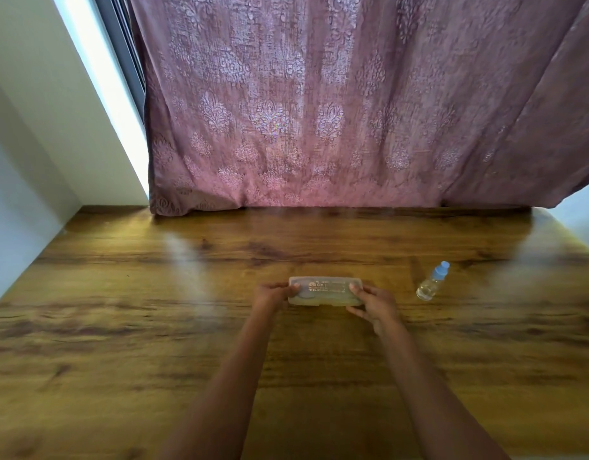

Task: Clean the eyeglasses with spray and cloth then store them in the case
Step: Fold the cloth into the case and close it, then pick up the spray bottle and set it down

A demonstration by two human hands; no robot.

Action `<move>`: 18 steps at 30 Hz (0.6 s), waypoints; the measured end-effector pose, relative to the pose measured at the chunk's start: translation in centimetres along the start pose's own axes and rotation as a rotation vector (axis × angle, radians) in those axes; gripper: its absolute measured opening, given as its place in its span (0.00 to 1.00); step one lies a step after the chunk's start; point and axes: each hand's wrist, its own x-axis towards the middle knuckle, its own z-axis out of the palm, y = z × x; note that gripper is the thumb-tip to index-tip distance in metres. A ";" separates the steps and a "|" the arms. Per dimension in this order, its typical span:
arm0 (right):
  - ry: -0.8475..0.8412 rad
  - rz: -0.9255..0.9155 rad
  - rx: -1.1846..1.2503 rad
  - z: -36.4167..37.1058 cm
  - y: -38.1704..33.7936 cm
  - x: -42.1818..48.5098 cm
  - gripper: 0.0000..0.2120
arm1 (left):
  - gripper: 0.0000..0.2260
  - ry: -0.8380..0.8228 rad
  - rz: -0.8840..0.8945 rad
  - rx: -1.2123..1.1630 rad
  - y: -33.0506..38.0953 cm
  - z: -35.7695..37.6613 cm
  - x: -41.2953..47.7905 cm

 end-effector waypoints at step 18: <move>0.047 -0.049 -0.096 -1.5 2.5 -1.1 0.23 | 0.18 -0.041 -0.021 -0.044 -1.4 -0.1 -1.8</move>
